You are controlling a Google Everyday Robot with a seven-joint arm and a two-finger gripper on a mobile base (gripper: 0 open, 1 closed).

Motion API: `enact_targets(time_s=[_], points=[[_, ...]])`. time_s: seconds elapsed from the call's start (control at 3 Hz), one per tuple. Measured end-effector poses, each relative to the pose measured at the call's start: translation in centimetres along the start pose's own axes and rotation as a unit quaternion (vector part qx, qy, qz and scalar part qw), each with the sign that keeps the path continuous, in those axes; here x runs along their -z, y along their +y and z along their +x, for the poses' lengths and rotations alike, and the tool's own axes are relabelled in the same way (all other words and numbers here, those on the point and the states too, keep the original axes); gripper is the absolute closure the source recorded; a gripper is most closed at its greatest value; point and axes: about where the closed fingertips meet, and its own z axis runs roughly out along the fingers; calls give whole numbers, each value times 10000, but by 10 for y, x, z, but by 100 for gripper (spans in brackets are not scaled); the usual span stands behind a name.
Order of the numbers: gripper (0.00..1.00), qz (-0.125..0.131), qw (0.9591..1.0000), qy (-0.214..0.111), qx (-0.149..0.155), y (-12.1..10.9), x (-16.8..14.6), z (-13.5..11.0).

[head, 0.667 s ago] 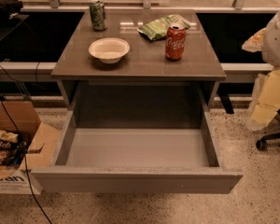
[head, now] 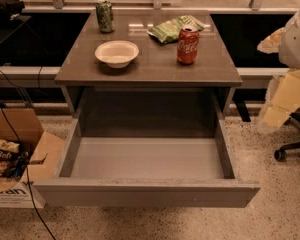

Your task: Place coke can into top drawer

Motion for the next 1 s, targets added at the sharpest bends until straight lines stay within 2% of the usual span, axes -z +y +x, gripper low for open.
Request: enact_targets(time_s=[0.33,0.67,1.0], points=[[0,62,9988,-421,-241,-14,-10,-7],[0,90,9956,-817,-452,-35,-31,-16],[0,89,9932,-1016,-559,-52,-43,-15]])
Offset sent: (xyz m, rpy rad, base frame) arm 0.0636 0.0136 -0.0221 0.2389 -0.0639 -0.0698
